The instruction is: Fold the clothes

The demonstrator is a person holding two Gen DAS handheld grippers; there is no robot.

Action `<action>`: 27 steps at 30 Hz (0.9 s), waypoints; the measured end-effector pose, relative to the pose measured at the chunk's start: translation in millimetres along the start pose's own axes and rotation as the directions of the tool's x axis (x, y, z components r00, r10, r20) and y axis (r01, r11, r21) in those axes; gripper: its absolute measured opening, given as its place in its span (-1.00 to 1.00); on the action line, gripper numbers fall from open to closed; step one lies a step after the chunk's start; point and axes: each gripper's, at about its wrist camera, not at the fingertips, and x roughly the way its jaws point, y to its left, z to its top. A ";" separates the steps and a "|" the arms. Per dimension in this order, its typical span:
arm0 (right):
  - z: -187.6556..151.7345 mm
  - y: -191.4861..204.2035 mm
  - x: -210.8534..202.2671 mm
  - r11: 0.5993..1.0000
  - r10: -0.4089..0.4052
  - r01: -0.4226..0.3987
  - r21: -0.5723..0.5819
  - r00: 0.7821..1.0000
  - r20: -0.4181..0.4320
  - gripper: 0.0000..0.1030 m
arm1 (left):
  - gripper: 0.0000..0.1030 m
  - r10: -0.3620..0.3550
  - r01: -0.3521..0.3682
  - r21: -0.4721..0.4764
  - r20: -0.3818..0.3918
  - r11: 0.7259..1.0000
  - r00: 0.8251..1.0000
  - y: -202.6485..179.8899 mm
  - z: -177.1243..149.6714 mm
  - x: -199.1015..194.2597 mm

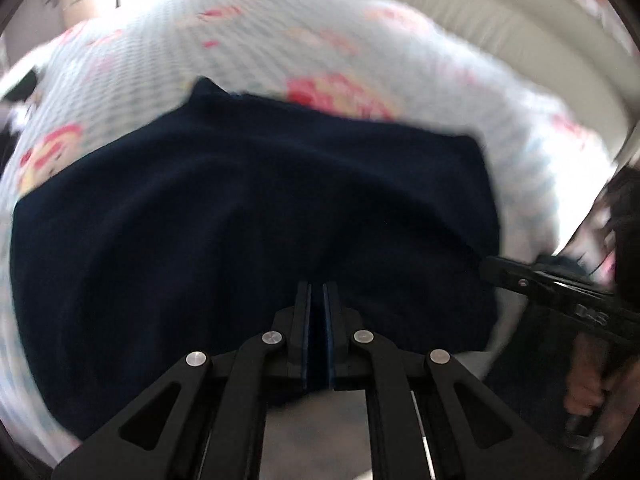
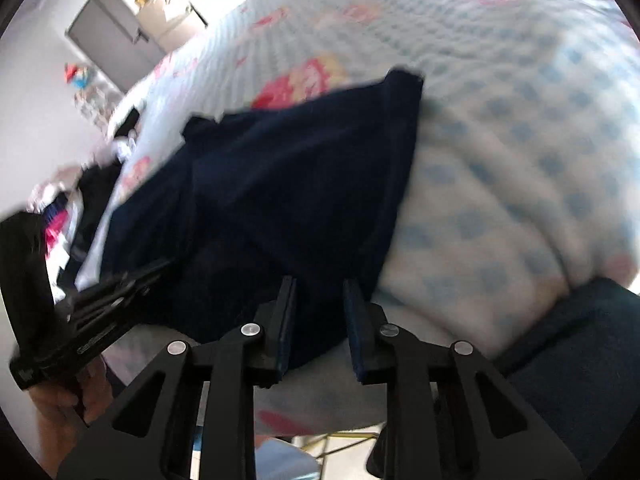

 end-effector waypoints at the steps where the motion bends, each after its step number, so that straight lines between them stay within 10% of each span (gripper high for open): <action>1: -2.2 1.9 0.3 1.000 0.004 -0.004 0.004 1.000 0.000 -0.43 | -0.87 -0.014 0.015 -0.018 0.016 1.000 1.000 3.7 -4.3 -6.4; 10: -21.9 18.9 3.2 0.998 0.044 -0.044 0.038 0.999 0.001 -0.33 | -0.86 0.031 -0.005 -0.245 0.101 0.970 0.994 59.9 -50.6 -60.4; 15: -34.9 14.2 -5.3 0.993 0.059 -0.061 0.103 0.998 0.015 -0.04 | -0.20 0.100 -0.028 -0.484 0.124 0.874 0.987 117.7 -83.3 -92.0; 27: -30.6 26.7 32.7 0.991 0.127 -0.124 0.049 0.991 -0.053 -0.12 | -0.11 -0.052 0.101 -0.599 0.099 0.795 0.994 141.7 -110.1 -59.2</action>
